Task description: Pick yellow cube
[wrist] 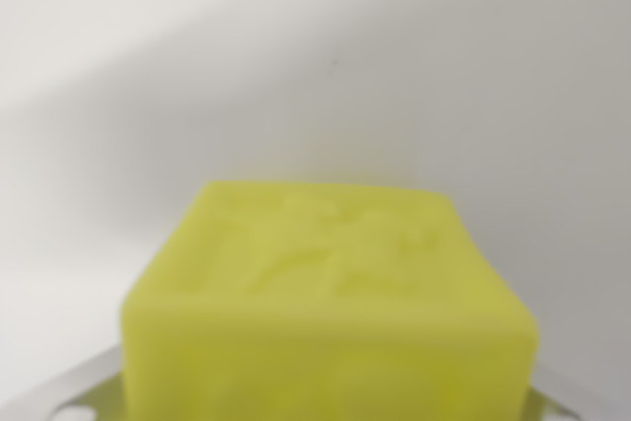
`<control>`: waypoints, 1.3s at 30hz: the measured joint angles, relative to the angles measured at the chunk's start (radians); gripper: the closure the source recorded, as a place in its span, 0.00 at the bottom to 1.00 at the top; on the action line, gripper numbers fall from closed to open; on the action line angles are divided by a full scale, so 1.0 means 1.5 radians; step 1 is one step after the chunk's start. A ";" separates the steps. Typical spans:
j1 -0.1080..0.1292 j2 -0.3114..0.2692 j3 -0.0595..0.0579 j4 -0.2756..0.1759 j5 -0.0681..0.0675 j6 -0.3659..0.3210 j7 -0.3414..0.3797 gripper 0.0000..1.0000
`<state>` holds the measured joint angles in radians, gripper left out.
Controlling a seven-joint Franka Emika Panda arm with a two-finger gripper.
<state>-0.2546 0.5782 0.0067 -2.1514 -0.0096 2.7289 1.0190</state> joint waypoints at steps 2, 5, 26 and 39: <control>0.000 -0.008 0.000 -0.002 0.000 -0.006 0.000 1.00; 0.000 -0.021 0.000 -0.006 0.000 -0.015 0.000 1.00; 0.000 -0.104 0.000 -0.023 0.002 -0.081 -0.002 1.00; 0.000 -0.152 0.000 -0.026 0.003 -0.126 -0.002 1.00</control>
<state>-0.2541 0.3506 0.0067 -2.1902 -0.0049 2.5394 1.0155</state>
